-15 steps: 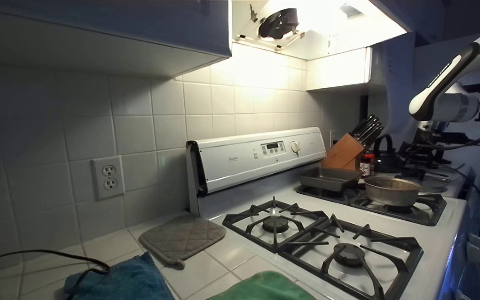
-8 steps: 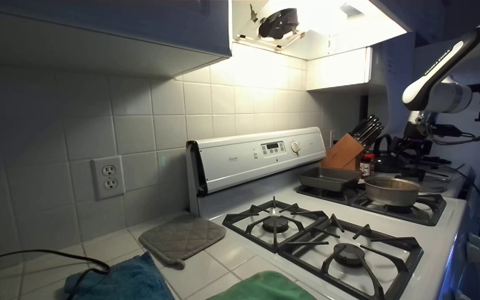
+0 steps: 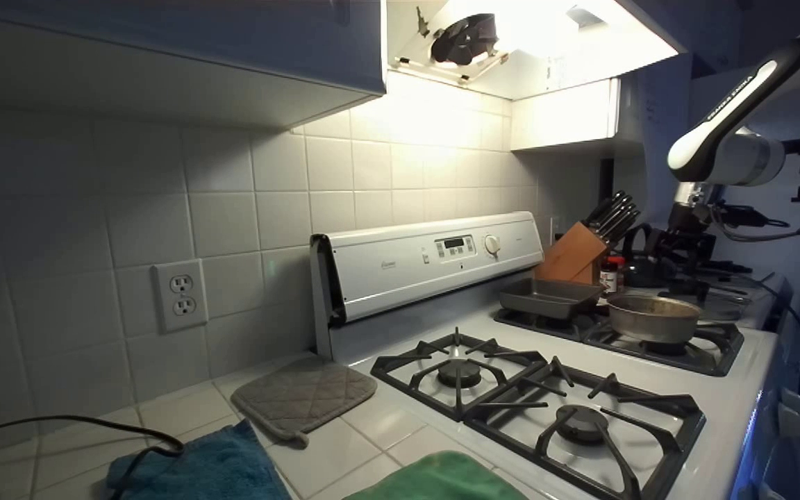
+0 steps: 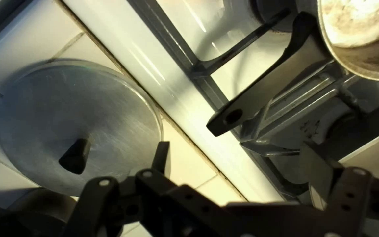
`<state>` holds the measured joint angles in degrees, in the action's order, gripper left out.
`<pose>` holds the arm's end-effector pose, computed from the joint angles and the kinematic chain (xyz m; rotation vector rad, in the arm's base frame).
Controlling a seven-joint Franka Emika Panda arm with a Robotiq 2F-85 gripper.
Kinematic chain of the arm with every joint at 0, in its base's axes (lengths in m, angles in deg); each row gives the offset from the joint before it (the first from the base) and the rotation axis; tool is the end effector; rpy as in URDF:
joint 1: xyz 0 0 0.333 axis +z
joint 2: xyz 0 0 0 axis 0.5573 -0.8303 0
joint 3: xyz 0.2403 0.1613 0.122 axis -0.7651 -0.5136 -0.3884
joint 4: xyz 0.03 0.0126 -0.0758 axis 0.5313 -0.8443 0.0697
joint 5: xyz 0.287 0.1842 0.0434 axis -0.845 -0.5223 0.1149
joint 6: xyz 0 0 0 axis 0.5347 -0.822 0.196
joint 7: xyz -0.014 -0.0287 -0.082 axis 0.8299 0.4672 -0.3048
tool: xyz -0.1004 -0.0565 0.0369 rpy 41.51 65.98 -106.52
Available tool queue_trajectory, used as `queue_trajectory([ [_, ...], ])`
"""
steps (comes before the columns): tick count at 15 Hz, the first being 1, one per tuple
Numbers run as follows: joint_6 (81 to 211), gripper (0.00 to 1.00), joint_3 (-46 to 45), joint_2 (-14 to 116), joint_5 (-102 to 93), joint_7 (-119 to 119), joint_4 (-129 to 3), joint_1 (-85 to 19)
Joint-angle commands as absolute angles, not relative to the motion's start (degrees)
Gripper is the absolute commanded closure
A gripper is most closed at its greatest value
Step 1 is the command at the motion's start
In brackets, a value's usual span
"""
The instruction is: Take the lid off the pot and place the pot on the bottom left plate
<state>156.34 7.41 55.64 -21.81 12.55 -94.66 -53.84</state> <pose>0.4618 -0.2833 0.3400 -2.9315 0.9097 -0.3072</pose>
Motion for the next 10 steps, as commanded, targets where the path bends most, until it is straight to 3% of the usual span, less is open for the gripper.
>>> queue_trajectory([
  [1,156.5,0.00,8.0,56.4,-22.8,13.7,-95.5,-53.9],
  [10,154.8,0.00,4.9,58.9,-26.2,22.3,-97.4,-53.2],
])
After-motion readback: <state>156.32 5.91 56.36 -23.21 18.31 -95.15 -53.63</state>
